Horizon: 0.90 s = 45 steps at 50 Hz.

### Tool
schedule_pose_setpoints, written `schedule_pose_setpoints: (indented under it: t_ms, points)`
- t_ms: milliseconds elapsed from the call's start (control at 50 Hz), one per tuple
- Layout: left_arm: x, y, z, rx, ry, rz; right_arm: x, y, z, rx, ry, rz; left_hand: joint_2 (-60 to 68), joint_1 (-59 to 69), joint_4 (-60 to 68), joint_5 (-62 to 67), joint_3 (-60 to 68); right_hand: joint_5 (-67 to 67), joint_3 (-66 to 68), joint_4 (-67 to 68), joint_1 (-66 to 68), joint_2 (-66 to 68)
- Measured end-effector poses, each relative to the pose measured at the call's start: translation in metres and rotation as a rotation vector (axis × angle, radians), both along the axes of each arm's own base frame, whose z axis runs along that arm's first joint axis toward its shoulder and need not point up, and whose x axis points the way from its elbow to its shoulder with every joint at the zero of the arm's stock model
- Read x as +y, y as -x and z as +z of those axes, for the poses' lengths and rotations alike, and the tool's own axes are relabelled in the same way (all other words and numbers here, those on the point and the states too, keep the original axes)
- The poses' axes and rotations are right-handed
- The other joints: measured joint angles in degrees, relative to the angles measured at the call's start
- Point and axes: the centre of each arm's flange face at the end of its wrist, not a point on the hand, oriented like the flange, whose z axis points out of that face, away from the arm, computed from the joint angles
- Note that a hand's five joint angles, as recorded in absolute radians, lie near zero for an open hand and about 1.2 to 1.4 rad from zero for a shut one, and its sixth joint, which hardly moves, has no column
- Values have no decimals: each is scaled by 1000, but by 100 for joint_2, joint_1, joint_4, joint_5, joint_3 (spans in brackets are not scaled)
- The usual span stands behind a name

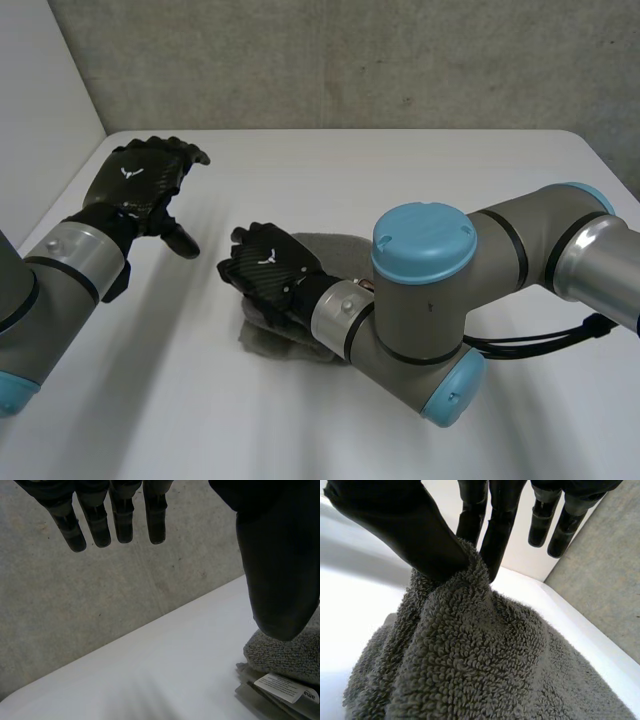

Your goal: Fold the towel.

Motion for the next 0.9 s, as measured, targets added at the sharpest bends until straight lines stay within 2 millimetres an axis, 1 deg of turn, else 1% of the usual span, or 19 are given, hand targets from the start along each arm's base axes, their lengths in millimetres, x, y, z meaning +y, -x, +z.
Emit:
schedule_pose_setpoints:
  t_ms: [40, 140, 160, 200, 220, 260, 320, 380, 420, 460, 480, 500, 540, 600, 660, 720, 740, 800, 900]
  points:
    - [0, 0, 0, 0, 2, -1, 1, 0, -5, 7, -13, 2, 0, 0, 0, 0, 0, 0, 0, 0, 0, 0]
    - [2, 1, 1, 1, 4, -4, 8, -1, -29, 51, -55, 19, 0, 0, 0, 0, 0, -9, 0, 0, -30, -6]
    - [2, 1, 1, 1, 4, -4, 9, -1, -31, 56, -58, 21, 0, 0, 0, 0, 0, -212, 0, 0, -195, -196]
    - [2, 1, 2, 1, 5, -6, 14, 0, -34, 68, -66, 25, 0, 0, 0, 0, 0, -1484, 0, 0, -1519, -1490]
    - [2, 1, 2, 1, 5, -6, 15, 1, -34, 70, -66, 25, 0, 0, 0, 0, 0, -1871, 0, 0, -1855, -1753]
    - [2, 1, 2, 2, 7, -6, 17, 4, -29, 69, -64, 20, 0, 0, 0, 0, 0, -3113, 0, 0, -3077, -2756]
    - [1, 1, 4, 3, 11, -5, 19, 10, -18, 60, -55, 3, -31, -28, 0, -22, 0, -4417, 0, 0, -4187, -3890]
    - [-1, 1, 7, 6, 21, -4, 15, 29, 5, 45, -38, -52, -81, -67, 0, -39, 0, -6114, 0, 0, -5639, -5451]
    - [-2, 2, 9, 8, 28, -4, 13, 40, 16, 38, -31, -89, -81, -67, 0, -39, 0, -6242, 0, 0, -5899, -5881]
    - [-4, 3, 11, 10, 37, -6, 10, 53, 26, 32, -28, -129, -81, -67, 0, -39, 0, -6242, 0, 0, -5971, -5951]
    - [-4, 4, 13, 12, 42, -9, 8, 64, 33, 28, -30, -161, -81, -67, 0, -42, 0, -6242, 0, 0, -5973, -5951]
    - [-5, 4, 14, 13, 44, -10, 7, 68, 35, 26, -31, -175, -81, -67, 0, -43, 0, -6242, 0, 0, -5973, -5951]
    - [-6, 7, 16, 16, 52, -20, 3, 87, 43, 16, -48, -238, -82, -67, 0, -44, 0, -6242, 0, 0, -5974, -5951]
    - [-6, 13, 14, 16, 48, -41, -5, 105, 46, -1, -88, -309, -82, -67, 0, -44, 0, -6242, 0, 0, -5974, -5951]
    - [-2, 24, 6, 9, 28, -77, -14, 117, 44, -24, -142, -368, -82, -67, 0, -44, 0, -6242, 0, 0, -5974, -5951]
    - [5, 40, -11, -8, -16, -131, -28, 126, 34, -57, -235, -436, -85, -67, 0, -44, 0, -6242, 0, 0, -5974, -5951]
    - [7, 43, -15, -11, -25, -139, -30, 127, 31, -61, -254, -446, -87, -67, 0, -44, 0, -6242, 0, 0, -5974, -5951]
    - [14, 55, -34, -32, -74, -180, -43, 127, 14, -89, -361, -494, -99, -67, 0, -48, 0, -6242, 0, 0, -5975, -5951]
    - [22, 63, -57, -58, -135, -212, -54, 121, -10, -121, -493, -531, -100, -67, 0, -48, 0, -6242, 0, 0, -5975, -5951]
